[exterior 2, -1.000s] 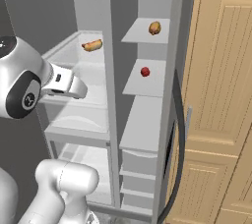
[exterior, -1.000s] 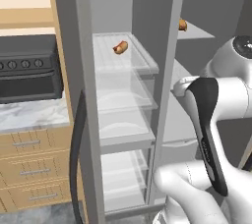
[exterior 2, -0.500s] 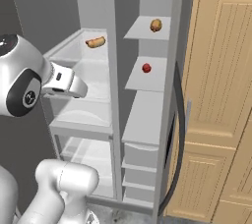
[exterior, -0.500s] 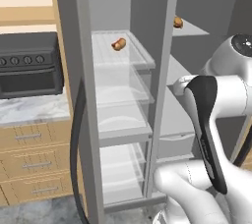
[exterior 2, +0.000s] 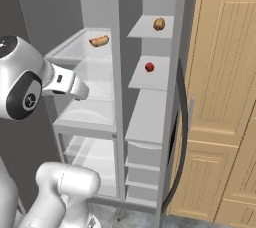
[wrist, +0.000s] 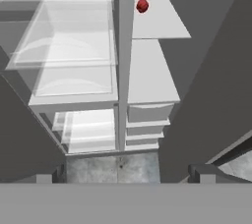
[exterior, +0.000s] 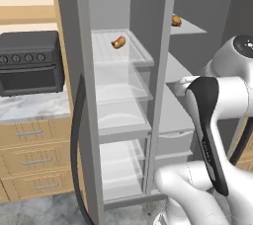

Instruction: There's a chicken drumstick in the fridge that needs to be moved to the freezer for freezing. Pick up the chicken drumstick from the fridge, place it on any shelf in the freezer, and close the fridge and freezer doors when done.

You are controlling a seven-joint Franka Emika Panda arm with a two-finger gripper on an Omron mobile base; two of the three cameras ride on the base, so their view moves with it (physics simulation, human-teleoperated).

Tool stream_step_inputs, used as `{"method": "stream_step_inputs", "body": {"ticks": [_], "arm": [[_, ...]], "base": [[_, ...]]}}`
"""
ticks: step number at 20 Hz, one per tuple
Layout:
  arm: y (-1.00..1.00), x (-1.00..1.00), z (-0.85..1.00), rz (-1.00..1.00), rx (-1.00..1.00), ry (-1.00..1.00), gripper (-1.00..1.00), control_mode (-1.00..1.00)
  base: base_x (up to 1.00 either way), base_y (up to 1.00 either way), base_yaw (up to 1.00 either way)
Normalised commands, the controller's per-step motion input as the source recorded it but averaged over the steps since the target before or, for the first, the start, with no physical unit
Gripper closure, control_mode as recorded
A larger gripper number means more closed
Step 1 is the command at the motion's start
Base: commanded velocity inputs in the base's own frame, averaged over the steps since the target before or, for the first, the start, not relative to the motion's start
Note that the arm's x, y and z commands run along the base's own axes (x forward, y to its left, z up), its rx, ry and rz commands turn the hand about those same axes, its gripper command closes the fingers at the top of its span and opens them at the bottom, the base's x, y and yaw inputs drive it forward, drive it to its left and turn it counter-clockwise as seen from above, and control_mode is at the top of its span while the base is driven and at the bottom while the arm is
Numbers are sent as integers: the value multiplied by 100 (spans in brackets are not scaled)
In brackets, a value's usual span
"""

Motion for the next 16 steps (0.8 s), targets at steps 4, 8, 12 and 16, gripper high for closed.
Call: {"method": "stream_step_inputs", "body": {"ticks": [4,8,12,16], "arm": [[0,0,0,0,0,0,-100,100],[0,0,0,0,0,0,-100,100],[0,0,0,0,0,0,-100,100],[38,-58,0,0,0,-2,-100,-100]], "base": [[-66,1,0],[-42,6,0],[-16,14,0],[0,0,0]]}}
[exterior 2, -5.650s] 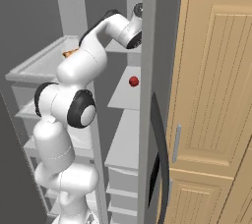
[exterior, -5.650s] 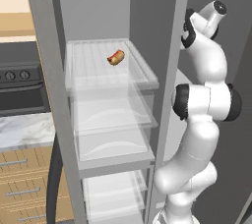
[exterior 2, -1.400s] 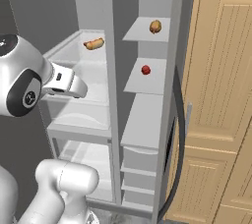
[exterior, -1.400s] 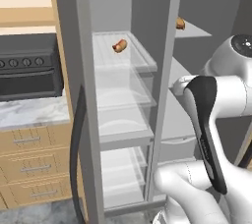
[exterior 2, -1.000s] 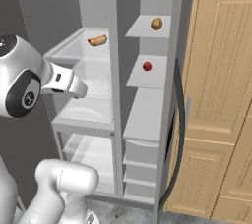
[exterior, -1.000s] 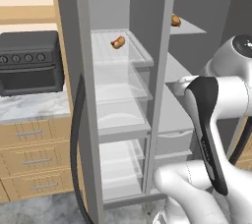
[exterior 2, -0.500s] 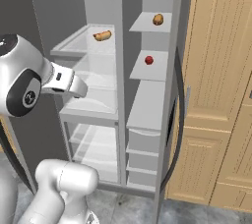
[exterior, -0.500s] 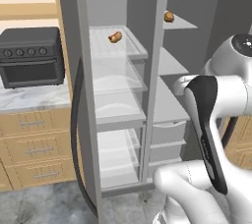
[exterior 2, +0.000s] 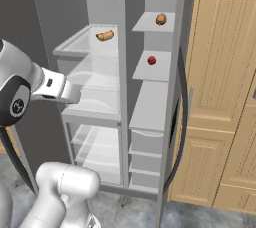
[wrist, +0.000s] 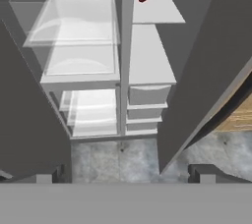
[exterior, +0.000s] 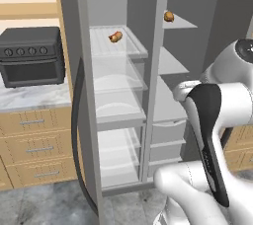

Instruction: There's a chicken drumstick in the fridge that needs to be moved to the freezer for freezing. Pick up the chicken drumstick from the fridge, place it on any shelf in the freezer, and close the fridge and freezer doors when done.

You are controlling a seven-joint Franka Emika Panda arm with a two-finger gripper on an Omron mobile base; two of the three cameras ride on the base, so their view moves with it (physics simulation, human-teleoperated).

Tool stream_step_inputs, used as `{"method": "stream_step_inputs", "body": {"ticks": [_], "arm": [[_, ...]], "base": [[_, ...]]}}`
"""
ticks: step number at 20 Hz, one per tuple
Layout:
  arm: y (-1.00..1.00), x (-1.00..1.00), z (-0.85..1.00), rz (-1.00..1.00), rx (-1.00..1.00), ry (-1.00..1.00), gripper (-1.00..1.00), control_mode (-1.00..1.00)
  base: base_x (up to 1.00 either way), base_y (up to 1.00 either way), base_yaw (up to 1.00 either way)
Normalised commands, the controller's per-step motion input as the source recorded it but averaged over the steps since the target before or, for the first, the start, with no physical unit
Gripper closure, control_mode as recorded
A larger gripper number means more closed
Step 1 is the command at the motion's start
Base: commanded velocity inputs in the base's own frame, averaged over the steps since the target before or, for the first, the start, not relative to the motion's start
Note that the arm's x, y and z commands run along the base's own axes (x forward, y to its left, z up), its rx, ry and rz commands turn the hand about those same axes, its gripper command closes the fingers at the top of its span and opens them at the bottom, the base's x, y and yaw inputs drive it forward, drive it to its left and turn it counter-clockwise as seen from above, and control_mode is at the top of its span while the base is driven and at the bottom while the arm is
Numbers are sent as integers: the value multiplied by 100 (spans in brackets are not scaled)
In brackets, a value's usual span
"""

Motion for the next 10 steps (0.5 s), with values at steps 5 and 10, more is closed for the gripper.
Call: {"method": "stream_step_inputs", "body": {"ticks": [5,10], "arm": [[70,-80,0,0,1,-11,-100,-100],[74,-54,-2,0,2,-16,-100,-100]], "base": [[0,0,0],[0,0,0]]}}
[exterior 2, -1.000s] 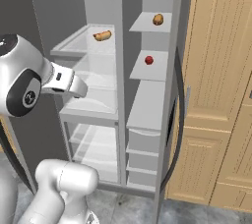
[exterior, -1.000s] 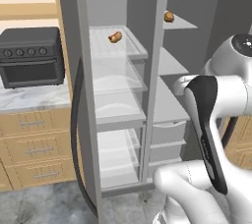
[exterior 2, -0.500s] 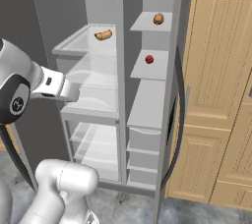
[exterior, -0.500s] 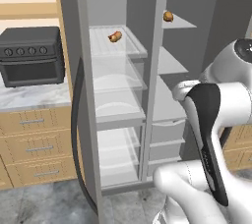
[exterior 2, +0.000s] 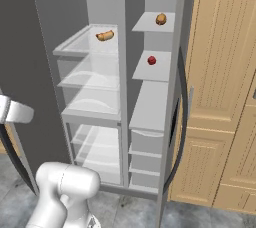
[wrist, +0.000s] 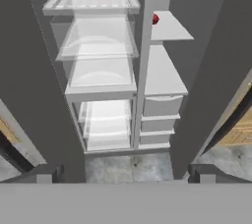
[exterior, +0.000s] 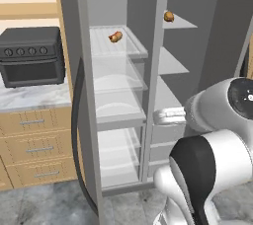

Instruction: There's a chicken drumstick in the fridge that needs to be moved to the freezer for freezing. Pick up the chicken drumstick from the fridge, place it on any shelf in the freezer, and close the fridge and freezer doors when done.

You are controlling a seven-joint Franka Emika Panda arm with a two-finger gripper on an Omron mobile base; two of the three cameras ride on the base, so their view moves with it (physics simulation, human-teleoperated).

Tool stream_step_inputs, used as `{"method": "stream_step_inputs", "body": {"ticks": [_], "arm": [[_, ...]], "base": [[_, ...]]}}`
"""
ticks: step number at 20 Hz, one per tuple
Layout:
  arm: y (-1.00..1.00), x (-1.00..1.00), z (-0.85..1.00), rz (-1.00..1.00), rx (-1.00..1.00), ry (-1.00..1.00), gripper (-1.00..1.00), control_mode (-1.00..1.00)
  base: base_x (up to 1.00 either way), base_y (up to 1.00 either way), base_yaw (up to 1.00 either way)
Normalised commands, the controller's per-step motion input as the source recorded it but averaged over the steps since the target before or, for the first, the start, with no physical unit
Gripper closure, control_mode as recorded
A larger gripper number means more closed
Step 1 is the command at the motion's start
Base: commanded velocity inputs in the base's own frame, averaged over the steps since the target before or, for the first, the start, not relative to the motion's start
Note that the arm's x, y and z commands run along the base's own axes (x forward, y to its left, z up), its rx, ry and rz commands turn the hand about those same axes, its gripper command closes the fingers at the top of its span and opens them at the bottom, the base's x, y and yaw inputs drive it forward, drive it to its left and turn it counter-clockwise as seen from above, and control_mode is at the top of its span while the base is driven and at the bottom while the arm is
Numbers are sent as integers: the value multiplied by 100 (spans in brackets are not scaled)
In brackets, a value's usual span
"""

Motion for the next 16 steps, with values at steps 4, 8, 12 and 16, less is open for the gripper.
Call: {"method": "stream_step_inputs", "body": {"ticks": [4,8,12,16], "arm": [[96,-15,-13,0,4,-24,-100,-100],[97,-4,-27,-1,7,-19,-100,-100],[96,0,-15,-7,3,-19,-100,-100],[85,11,-51,-4,3,-1,-100,-100]], "base": [[0,0,0],[0,0,0],[0,0,0],[0,0,0]]}}
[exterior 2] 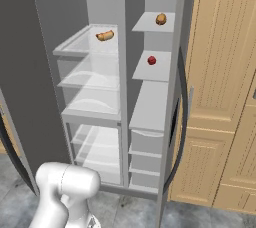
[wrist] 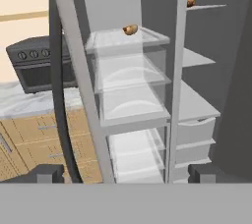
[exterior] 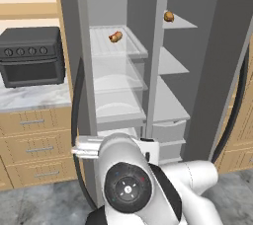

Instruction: There's a chicken drumstick in the fridge that needs to be moved to the freezer for freezing. Pick up the chicken drumstick from the fridge, place it on any shelf in the freezer, and close the fridge and freezer doors when done.

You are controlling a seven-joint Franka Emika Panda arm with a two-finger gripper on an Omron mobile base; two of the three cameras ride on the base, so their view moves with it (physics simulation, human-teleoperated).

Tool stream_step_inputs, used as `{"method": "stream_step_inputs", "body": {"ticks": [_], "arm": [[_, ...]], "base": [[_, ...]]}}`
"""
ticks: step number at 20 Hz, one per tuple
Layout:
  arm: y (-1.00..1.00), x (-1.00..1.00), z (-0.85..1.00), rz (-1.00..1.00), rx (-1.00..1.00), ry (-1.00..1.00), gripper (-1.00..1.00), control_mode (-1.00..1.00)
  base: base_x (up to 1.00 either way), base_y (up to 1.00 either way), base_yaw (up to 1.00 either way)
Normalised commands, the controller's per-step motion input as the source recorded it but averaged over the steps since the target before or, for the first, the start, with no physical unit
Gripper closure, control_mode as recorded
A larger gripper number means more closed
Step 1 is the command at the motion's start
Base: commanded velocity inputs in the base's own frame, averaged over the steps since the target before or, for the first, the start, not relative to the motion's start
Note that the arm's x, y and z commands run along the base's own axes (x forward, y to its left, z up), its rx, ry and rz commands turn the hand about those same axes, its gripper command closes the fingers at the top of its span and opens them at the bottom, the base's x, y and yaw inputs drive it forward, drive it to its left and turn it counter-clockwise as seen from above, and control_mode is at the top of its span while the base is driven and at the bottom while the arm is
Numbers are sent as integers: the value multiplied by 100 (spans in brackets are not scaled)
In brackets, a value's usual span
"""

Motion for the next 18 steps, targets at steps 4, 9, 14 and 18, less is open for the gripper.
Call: {"method": "stream_step_inputs", "body": {"ticks": [4,9,14,18], "arm": [[90,43,-57,-6,0,-2,-100,-100],[65,37,-31,-9,0,-10,-100,-100],[17,46,-34,-5,0,-4,-100,-100],[1,63,-42,-1,0,0,-100,-100]], "base": [[0,0,0],[0,0,0],[0,0,0],[0,0,0]]}}
